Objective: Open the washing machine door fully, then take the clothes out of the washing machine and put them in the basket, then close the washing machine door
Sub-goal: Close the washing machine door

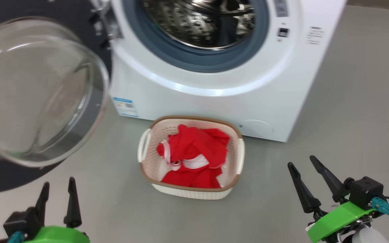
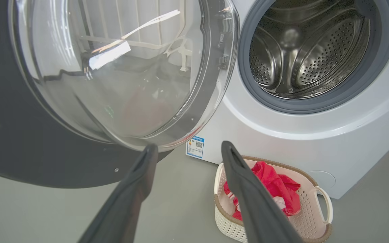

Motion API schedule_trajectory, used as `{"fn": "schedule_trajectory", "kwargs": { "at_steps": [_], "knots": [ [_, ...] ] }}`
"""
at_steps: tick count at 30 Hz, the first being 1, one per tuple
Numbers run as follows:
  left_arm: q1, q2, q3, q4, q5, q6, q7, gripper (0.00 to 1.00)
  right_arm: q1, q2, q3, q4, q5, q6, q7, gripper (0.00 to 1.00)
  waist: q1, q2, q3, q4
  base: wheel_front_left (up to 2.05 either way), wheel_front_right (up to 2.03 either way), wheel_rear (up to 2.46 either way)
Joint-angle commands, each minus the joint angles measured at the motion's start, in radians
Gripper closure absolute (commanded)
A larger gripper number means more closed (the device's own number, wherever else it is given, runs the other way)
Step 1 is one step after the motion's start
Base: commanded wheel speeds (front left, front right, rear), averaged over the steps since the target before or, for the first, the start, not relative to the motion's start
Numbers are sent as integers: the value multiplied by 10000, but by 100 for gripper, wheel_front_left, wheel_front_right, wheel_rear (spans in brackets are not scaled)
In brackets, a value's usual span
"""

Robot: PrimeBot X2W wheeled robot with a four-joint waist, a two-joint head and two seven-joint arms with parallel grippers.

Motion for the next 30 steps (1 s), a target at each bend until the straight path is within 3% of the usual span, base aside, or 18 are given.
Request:
{"fn": "schedule_trajectory", "kwargs": {
  "at_steps": [1,15,30],
  "knots": [
    [32,186,268,-119,-153,40,-95,0,-318,-131,290,-170,72,88,-118,0,0,0,-150,724,0,0,0],
    [341,177,-111,-76,-600,323,-95,0,-576,-184,1009,91,236,88,-118,0,0,0,-303,2273,0,0,0],
    [548,176,-301,-441,-781,542,-95,0,-571,-218,1198,147,330,88,-118,0,0,0,-313,2492,0,0,0]
  ]
}}
